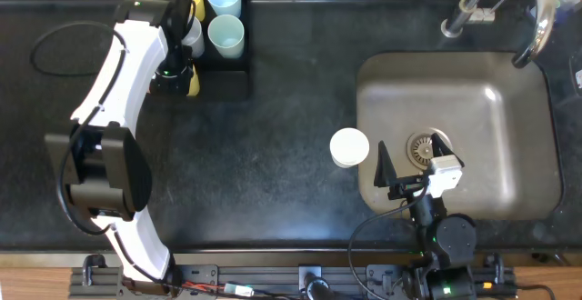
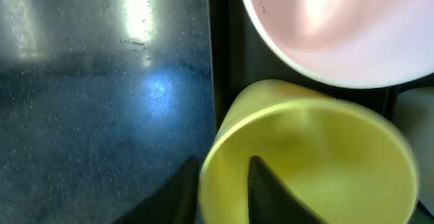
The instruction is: Store Cups
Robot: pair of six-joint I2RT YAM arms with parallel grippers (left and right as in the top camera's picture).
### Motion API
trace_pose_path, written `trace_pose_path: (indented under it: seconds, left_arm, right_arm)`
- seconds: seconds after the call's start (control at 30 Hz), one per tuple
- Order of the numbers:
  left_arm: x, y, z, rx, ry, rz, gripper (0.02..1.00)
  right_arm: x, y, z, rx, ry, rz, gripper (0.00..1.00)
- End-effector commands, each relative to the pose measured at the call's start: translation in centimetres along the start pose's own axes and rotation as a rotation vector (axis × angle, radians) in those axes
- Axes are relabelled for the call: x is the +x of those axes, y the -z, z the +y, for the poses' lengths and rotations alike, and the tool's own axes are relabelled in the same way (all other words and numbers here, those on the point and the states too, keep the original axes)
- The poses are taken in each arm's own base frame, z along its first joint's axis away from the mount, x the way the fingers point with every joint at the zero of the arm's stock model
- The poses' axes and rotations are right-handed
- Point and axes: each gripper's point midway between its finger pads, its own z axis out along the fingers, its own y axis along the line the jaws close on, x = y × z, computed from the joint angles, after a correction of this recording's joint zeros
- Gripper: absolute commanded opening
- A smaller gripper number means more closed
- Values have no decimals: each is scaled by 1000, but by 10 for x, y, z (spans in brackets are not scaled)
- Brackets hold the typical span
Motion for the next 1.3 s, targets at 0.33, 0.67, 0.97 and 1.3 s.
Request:
trace_pose_path:
  seconds: [0.33,0.67,0.97,1.3]
  left_arm:
    - [-23,101,9,279,34,-59,641]
    - [-40,313,-36,1131,-619,-548,1000]
    - [-55,346,46,1468,-775,-1037,1000]
    - [-46,214,127,1398,-885,-1119,1000]
  right_arm:
    - [3,0,0,0,3,-1,998]
    - [3,0,0,0,3,-1,996]
    - [3,0,0,0,3,-1,998]
    - [3,0,0,0,3,-1,996]
